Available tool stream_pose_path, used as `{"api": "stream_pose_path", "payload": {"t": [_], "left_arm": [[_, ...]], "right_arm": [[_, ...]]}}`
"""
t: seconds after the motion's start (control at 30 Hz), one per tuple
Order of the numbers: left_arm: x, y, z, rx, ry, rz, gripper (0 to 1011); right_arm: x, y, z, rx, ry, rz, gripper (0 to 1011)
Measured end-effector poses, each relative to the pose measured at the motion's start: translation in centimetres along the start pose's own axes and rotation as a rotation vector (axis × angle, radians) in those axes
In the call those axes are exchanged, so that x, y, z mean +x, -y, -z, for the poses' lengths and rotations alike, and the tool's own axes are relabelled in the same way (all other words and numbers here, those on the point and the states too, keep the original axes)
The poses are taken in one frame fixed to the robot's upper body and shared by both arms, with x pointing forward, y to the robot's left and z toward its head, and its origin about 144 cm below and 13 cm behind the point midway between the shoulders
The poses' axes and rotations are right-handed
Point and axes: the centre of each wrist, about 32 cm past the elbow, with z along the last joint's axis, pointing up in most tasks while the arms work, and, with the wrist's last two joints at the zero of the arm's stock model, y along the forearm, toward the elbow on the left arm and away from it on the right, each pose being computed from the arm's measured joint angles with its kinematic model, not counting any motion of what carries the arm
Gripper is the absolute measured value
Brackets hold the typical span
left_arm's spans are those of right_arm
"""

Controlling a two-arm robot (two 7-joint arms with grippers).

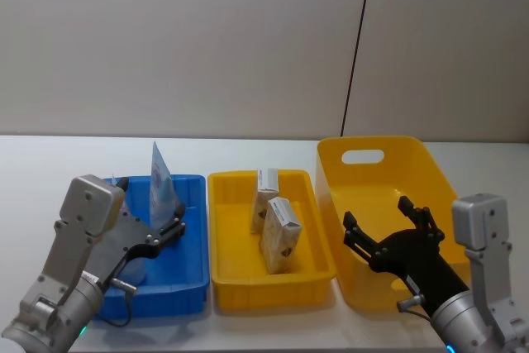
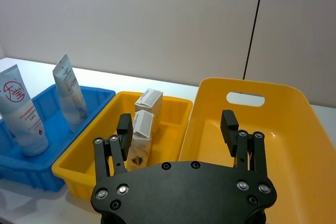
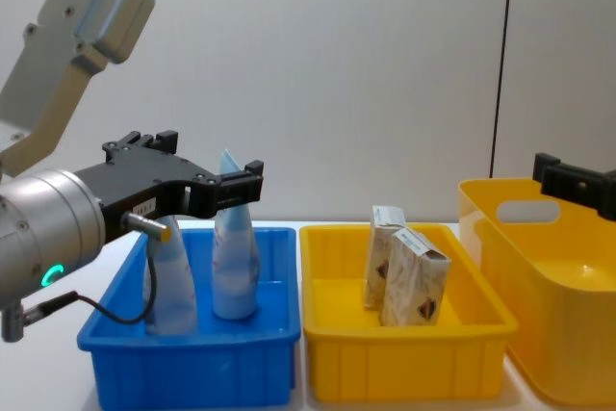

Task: Bimanual collaborative sorting of washing and personal care products

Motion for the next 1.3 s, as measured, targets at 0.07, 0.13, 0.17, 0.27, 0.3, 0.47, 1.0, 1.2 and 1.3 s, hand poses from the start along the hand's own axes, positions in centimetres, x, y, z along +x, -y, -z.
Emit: {"api": "stream_pose_path", "payload": {"t": [0.07, 0.13, 0.17, 0.27, 0.3, 0.47, 1.0, 1.2, 1.3], "left_arm": [[0.0, 0.0, 0.0, 0.0, 0.0, 0.0, 1001], [0.0, 0.0, 0.0, 0.0, 0.0, 0.0, 1001], [0.0, 0.0, 0.0, 0.0, 0.0, 0.0, 1001], [0.0, 0.0, 0.0, 0.0, 0.0, 0.0, 1001], [0.0, 0.0, 0.0, 0.0, 0.0, 0.0, 1001], [0.0, 0.0, 0.0, 0.0, 0.0, 0.0, 1001], [0.0, 0.0, 0.0, 0.0, 0.0, 0.0, 1001], [0.0, 0.0, 0.0, 0.0, 0.0, 0.0, 1001], [0.0, 0.0, 0.0, 0.0, 0.0, 0.0, 1001]], "right_arm": [[0.0, 0.0, 0.0, 0.0, 0.0, 0.0, 1004], [0.0, 0.0, 0.0, 0.0, 0.0, 0.0, 1004], [0.0, 0.0, 0.0, 0.0, 0.0, 0.0, 1003], [0.0, 0.0, 0.0, 0.0, 0.0, 0.0, 1004], [0.0, 0.0, 0.0, 0.0, 0.0, 0.0, 1003], [0.0, 0.0, 0.0, 0.0, 0.0, 0.0, 1004], [0.0, 0.0, 0.0, 0.0, 0.0, 0.0, 1004], [0.0, 0.0, 0.0, 0.0, 0.0, 0.0, 1003], [0.0, 0.0, 0.0, 0.0, 0.0, 0.0, 1004]]}}
